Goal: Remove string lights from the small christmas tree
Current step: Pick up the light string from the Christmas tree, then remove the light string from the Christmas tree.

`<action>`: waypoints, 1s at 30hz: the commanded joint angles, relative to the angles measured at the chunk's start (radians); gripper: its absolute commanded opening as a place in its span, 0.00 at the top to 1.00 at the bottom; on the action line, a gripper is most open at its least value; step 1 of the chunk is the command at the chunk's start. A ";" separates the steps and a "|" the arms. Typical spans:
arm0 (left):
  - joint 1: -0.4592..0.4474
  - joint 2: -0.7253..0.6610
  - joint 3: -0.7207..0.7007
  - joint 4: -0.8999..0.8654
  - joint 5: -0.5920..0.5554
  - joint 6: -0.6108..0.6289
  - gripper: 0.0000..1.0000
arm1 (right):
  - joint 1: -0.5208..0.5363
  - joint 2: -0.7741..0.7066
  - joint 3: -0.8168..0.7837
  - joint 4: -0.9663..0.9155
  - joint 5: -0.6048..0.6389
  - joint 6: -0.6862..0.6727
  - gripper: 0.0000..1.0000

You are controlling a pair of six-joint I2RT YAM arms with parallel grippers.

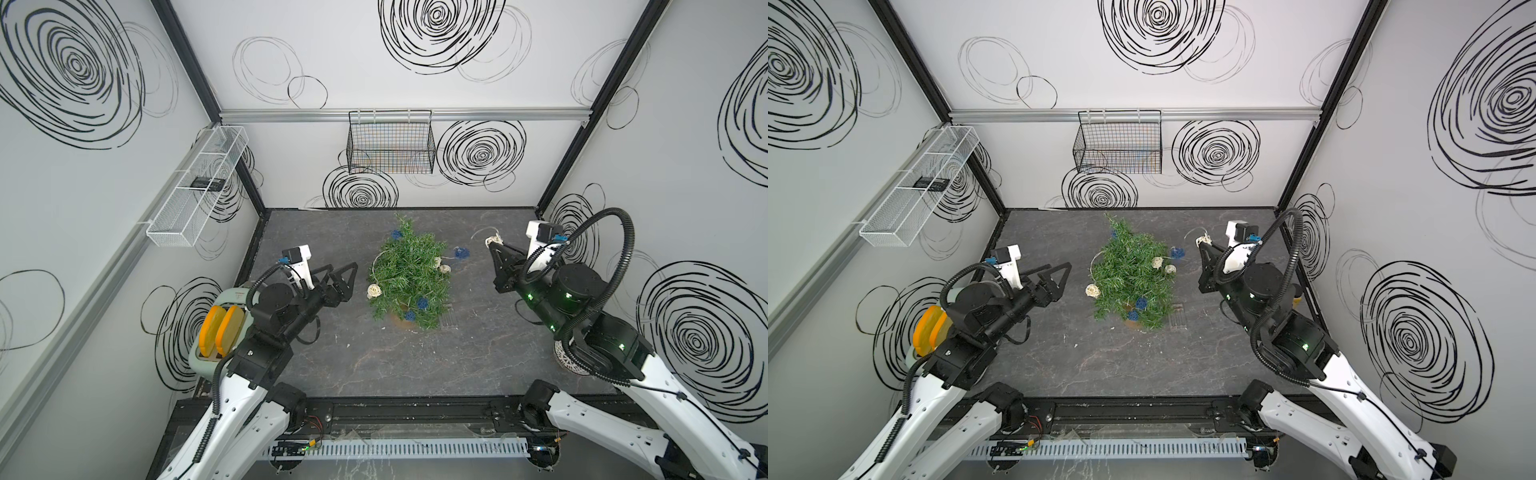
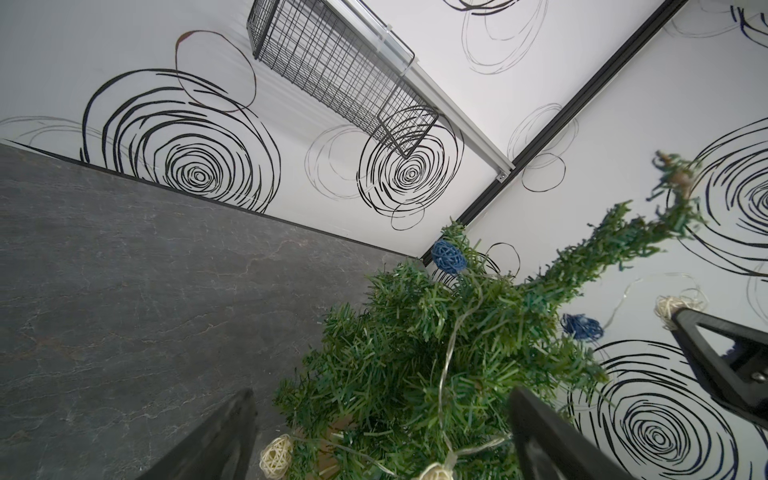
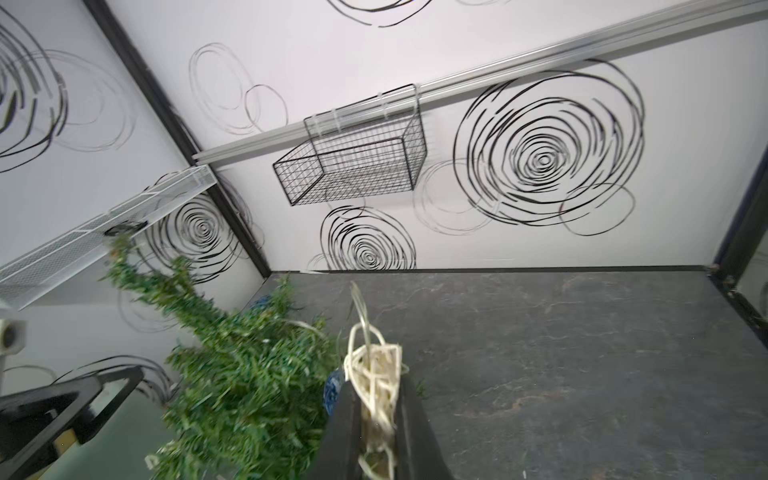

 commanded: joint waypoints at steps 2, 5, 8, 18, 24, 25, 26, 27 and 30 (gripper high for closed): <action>0.016 0.014 0.044 0.028 0.025 0.014 0.04 | -0.115 0.058 0.097 0.114 -0.125 -0.025 0.98; 0.023 0.026 0.052 0.032 0.036 0.014 0.04 | -0.179 0.125 0.191 0.132 -0.202 -0.026 0.98; 0.031 0.040 0.068 0.031 0.044 0.016 0.04 | -0.225 0.204 0.290 0.135 -0.256 -0.030 0.98; 0.049 0.094 0.130 0.032 0.067 0.019 0.04 | -0.354 0.420 0.573 0.174 -0.499 -0.010 0.98; 0.067 0.135 0.160 0.043 0.098 0.017 0.04 | -0.380 0.533 0.723 0.195 -0.640 0.005 0.98; 0.072 0.142 0.167 0.047 0.105 0.019 0.04 | -0.381 0.556 0.756 0.186 -0.656 0.005 0.99; 0.075 0.150 0.173 0.053 0.107 0.019 0.04 | -0.382 0.572 0.778 0.184 -0.671 0.004 0.98; 0.078 0.158 0.181 0.062 0.108 0.021 0.04 | -0.383 0.591 0.798 0.183 -0.688 0.007 0.99; 0.096 0.198 0.203 0.110 0.131 0.010 0.04 | -0.392 0.640 0.827 0.209 -0.746 0.035 0.98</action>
